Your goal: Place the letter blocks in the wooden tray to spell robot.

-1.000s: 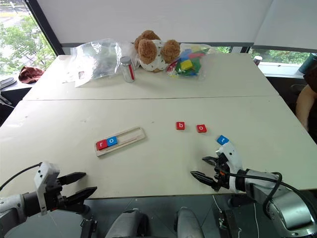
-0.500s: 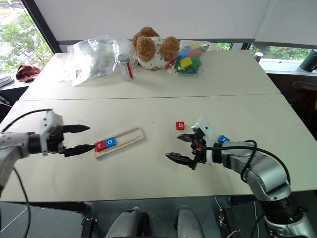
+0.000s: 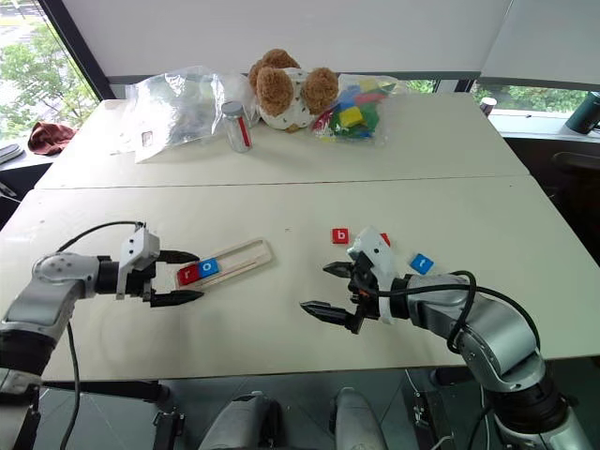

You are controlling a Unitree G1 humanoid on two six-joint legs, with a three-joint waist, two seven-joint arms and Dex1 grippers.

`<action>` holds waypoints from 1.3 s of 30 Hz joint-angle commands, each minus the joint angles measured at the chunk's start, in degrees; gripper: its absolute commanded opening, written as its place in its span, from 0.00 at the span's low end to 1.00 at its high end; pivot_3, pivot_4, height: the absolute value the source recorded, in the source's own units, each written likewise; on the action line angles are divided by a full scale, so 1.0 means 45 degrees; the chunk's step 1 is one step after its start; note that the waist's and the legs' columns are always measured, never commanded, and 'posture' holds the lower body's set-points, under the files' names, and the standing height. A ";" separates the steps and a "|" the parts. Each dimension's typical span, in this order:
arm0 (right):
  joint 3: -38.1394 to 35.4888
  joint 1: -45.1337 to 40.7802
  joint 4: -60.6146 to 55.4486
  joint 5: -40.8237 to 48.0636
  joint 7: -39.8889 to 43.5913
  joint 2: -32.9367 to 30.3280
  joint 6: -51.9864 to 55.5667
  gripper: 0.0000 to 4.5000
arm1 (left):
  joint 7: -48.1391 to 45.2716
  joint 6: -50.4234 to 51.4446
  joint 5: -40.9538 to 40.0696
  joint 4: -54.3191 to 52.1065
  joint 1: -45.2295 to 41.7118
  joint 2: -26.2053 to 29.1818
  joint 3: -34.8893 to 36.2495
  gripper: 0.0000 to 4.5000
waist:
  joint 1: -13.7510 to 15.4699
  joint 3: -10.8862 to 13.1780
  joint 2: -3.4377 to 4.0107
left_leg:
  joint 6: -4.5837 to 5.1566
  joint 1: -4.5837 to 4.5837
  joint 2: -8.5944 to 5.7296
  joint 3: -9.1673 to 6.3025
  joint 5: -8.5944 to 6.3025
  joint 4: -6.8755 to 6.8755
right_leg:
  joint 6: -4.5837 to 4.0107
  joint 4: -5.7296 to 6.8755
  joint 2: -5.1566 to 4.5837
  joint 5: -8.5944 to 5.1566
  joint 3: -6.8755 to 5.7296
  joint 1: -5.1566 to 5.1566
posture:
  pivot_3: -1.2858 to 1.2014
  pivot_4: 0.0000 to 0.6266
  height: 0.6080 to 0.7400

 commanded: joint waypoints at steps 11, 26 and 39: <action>0.0102 -0.0158 -0.0244 -0.0055 -0.0156 0.0161 -0.0379 1.00 | 0.1316 -0.0816 0.0771 0.0842 0.0302 -0.0193 0.0171 1.00 | 0.0000 0.0000 -0.0001 | 0.0005 0.0167 0.0007 0.0000 -0.0003 -0.0012 | 0.0000 -0.0001 -0.0002 -0.0001 0.0004 0.0151 | 0.52 0.24 1.00; 0.0059 0.0185 -0.0170 -0.0408 -0.0448 0.0295 -0.0759 1.00 | 0.0986 -0.1336 0.0825 0.0782 0.0176 -0.0252 -0.0061 0.69 | 0.0010 0.0000 0.0000 | 0.0003 0.0170 0.0015 -0.0001 -0.0004 -0.0013 | -0.0001 0.0002 -0.0008 -0.0002 0.0005 0.0151 | 0.52 0.24 1.00; -0.1166 -0.0512 0.1594 -0.2693 -0.4600 0.2151 -0.1069 1.00 | -0.0477 -0.0748 0.1461 -0.0334 -0.2557 -0.2009 -0.2647 0.69 | -0.0103 -0.0001 -0.0008 | 0.0000 0.0153 0.0002 0.0003 -0.0001 -0.0028 | -0.0001 0.0006 0.0007 -0.0002 0.0011 0.0125 | 0.52 0.24 1.00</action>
